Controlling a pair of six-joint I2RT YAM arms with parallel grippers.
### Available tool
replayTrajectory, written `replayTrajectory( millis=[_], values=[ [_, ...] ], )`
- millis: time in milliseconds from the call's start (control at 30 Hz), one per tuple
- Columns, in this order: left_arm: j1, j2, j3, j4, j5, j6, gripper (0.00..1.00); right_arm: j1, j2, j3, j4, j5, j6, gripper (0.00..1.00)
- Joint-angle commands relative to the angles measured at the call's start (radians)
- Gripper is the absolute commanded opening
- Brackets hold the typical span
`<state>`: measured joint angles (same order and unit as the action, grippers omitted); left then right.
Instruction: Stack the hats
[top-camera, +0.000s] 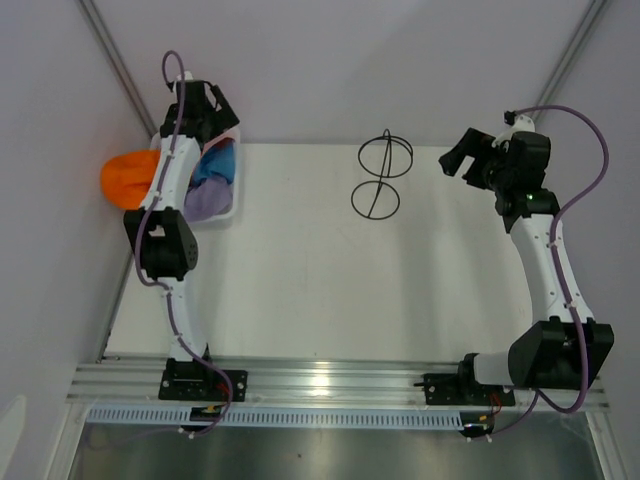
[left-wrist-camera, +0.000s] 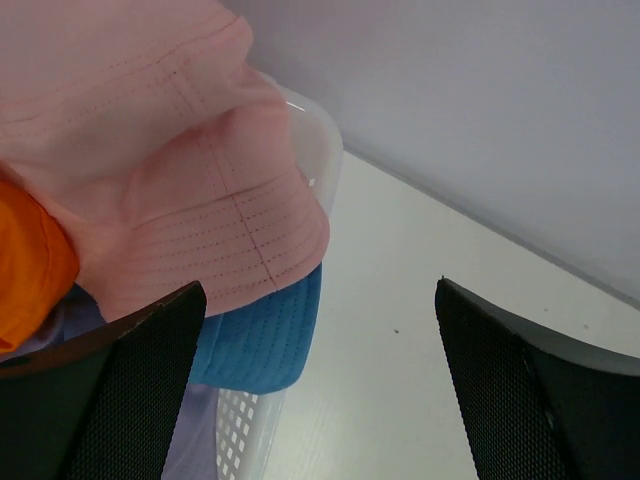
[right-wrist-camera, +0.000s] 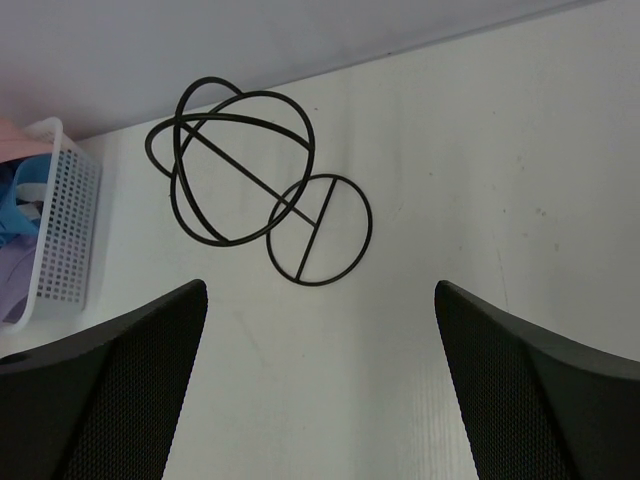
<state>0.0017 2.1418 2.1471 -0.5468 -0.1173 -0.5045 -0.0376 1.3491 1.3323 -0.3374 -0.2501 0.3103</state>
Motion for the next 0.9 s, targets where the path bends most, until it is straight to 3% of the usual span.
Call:
replayTrajectory(
  millis=[0,300,400,433,500,533,633,867],
  values=[
    [-0.031,0.033,0.080,-0.068,-0.140,0.156,0.99,0.008,0.012,0.022,0.034,0.021,-0.022,1.00],
    [-0.031,0.113,0.129,-0.100,-0.194,0.190,0.95,0.021,0.013,0.025,0.015,0.040,-0.034,1.00],
    [-0.031,0.133,0.154,-0.110,-0.199,0.179,0.78,0.021,0.010,0.024,0.012,0.051,-0.040,1.00],
    [-0.031,0.132,0.157,-0.107,-0.199,0.178,0.59,0.022,0.012,0.024,0.012,0.051,-0.042,1.00],
    [-0.031,0.124,0.157,-0.094,-0.199,0.173,0.39,0.022,0.012,0.024,0.011,0.051,-0.036,1.00],
    [-0.031,0.109,0.163,-0.094,-0.197,0.175,0.24,0.024,0.015,0.022,0.011,0.051,-0.036,1.00],
    [-0.031,0.073,0.165,-0.093,-0.206,0.188,0.01,0.028,0.021,0.024,0.008,0.045,-0.030,1.00],
    [-0.046,-0.135,0.165,-0.094,-0.150,0.331,0.01,0.065,0.013,0.034,0.012,0.023,-0.019,1.00]
  ],
)
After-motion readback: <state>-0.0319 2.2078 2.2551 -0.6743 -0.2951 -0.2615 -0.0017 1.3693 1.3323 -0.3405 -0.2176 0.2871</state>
